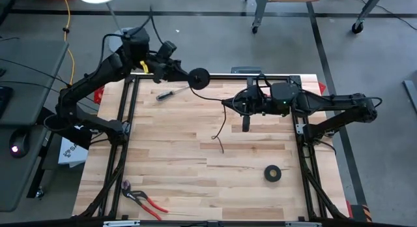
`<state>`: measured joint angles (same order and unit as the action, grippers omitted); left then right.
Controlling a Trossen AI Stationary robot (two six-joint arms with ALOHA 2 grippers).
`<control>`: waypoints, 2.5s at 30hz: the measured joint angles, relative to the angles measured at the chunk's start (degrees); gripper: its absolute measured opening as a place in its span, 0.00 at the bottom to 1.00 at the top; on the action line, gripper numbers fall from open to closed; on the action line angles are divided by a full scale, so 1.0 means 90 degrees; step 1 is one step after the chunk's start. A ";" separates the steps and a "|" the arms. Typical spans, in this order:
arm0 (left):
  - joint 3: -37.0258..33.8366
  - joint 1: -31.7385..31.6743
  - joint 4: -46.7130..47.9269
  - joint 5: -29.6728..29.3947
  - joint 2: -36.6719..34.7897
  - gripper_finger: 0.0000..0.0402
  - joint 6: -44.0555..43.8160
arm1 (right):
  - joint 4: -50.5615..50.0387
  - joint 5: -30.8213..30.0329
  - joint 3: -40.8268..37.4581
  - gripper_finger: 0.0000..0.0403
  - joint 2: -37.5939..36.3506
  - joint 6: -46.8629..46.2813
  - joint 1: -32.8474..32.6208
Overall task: Coil cords
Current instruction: Coil the black wire on the black spool
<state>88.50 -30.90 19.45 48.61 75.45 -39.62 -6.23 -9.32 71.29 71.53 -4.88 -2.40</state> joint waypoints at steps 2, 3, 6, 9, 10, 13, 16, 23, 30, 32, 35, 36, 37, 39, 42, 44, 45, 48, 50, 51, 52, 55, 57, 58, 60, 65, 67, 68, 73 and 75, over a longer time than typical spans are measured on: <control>0.0028 -0.0070 0.0084 0.0044 -0.0108 0.00 -0.0053 | 0.0009 -0.0015 0.0000 0.00 -0.0096 0.0029 0.0001; 0.0028 -0.0089 0.0157 0.0070 -0.0172 0.00 -0.0077 | 0.0010 -0.0019 0.0000 0.00 -0.0151 0.0046 -0.0001; 0.0040 -0.0159 0.0663 0.0144 -0.0385 0.00 -0.0024 | -0.0006 -0.0080 0.0057 0.00 -0.0380 0.0095 0.0000; 0.0040 -0.0148 0.1173 0.0058 -0.0529 0.00 0.0200 | 0.0026 -0.0198 0.0108 0.00 -0.0549 0.0198 0.0022; 0.0038 -0.0130 0.1285 0.0035 -0.0548 0.00 0.0240 | 0.0051 -0.0245 0.0115 0.00 -0.0591 0.0245 0.0023; 0.0038 -0.0026 0.1390 0.0012 -0.0533 0.00 0.0246 | 0.0169 -0.0408 0.0121 0.00 -0.0656 0.0262 0.0041; 0.0038 0.0146 0.1381 -0.0118 -0.0401 0.00 0.0277 | 0.0258 -0.0403 0.0121 0.00 -0.0623 0.0230 0.0060; 0.0028 0.0319 0.0880 -0.0131 -0.0089 0.00 0.0345 | 0.0137 -0.0236 0.0124 0.00 -0.0573 -0.0040 0.0004; 0.0028 0.0318 -0.0228 0.0037 -0.0079 0.00 0.0310 | 0.0104 -0.0375 0.0121 0.02 -0.0029 -0.0131 0.0082; 0.0029 0.0312 -0.0489 0.0043 -0.0098 0.00 0.0310 | 0.0176 -0.0106 0.0121 0.06 0.0182 -0.0183 0.0156; 0.0030 0.0312 -0.0715 0.0038 -0.0101 0.00 0.0313 | 0.0551 -0.0058 0.0121 0.18 0.0621 -0.0088 0.0186; 0.0030 0.0312 -0.0734 0.0038 -0.0096 0.00 0.0343 | 0.0801 -0.0125 0.0121 0.22 0.0789 0.0030 0.0184; 0.0030 0.0312 -0.0739 0.0036 -0.0096 0.00 0.0397 | 0.1148 -0.0217 0.0121 0.27 0.0956 0.0144 0.0170; 0.0030 0.0312 -0.0771 0.0026 -0.0096 0.00 0.0413 | 0.1821 -0.0329 0.0121 0.34 0.1256 0.0358 0.0151; 0.0030 0.0312 -0.0768 0.0011 -0.0106 0.00 0.0450 | 0.2400 -0.0475 0.0121 0.43 0.1580 0.0471 0.0150; 0.0030 0.0312 -0.0769 -0.0042 -0.0118 0.00 0.0530 | 0.2394 -0.0514 0.0121 0.46 0.1682 0.0357 0.0171; 0.0030 0.0312 -0.0777 -0.0067 -0.0123 0.00 0.0532 | 0.2371 -0.0532 0.0120 0.47 0.1692 0.0240 0.0180; 0.0030 0.0307 -0.0780 -0.0092 -0.0128 0.00 0.0528 | 0.2350 -0.0861 0.0120 0.48 0.1675 0.0275 0.0181; 0.0030 0.0307 -0.0789 -0.0101 -0.0125 0.00 0.0451 | 0.2307 -0.1293 0.0119 0.48 0.1673 0.0443 0.0196; 0.0030 0.0307 -0.0813 -0.0100 -0.0125 0.00 0.0410 | 0.2277 -0.1371 0.0120 0.48 0.1676 0.0476 0.0237; 0.0030 0.0307 -0.0837 -0.0100 -0.0126 0.00 0.0392 | 0.2265 -0.1342 0.0119 0.48 0.1684 0.0433 0.0282; 0.0028 0.0307 -0.0982 -0.0098 -0.0125 0.00 0.0336 | 0.2263 -0.1057 0.0121 0.48 0.1723 0.0090 0.0406; 0.0028 0.0307 -0.1164 -0.0101 -0.0125 0.00 0.0366 | 0.2279 -0.0939 0.0121 0.48 0.1795 0.0087 0.0422; 0.0028 0.0307 -0.1240 -0.0102 -0.0125 0.00 0.0405 | 0.2248 -0.0895 0.0121 0.48 0.1812 0.0118 0.0414; 0.0028 0.0305 -0.1361 -0.0105 -0.0125 0.00 0.0406 | 0.2254 -0.0741 0.0121 0.48 0.1907 0.0147 0.0408; 0.0028 0.0307 -0.1465 -0.0106 -0.0125 0.00 0.0408 | 0.2266 -0.0652 0.0119 0.48 0.2048 0.0230 0.0439; 0.0028 0.0307 -0.1465 -0.0108 -0.0125 0.00 0.0408 | 0.2287 -0.0844 0.0121 0.48 0.2054 0.0365 0.0442; 0.0028 0.0307 -0.1465 -0.0108 -0.0125 0.00 0.0408 | 0.2289 -0.0962 0.0120 0.48 0.2054 0.0403 0.0438; 0.0028 0.0306 -0.1493 -0.0113 -0.0125 0.00 0.0309 | 0.2297 -0.1078 0.0119 0.43 0.2054 0.0427 0.0436; 0.0028 0.0307 -0.1492 -0.0113 -0.0125 0.00 0.0306 | 0.2294 -0.1074 0.0119 0.37 0.2054 0.0427 0.0434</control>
<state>88.75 -28.14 6.02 47.59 74.32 -36.86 14.41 -18.99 72.36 90.02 -1.04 1.50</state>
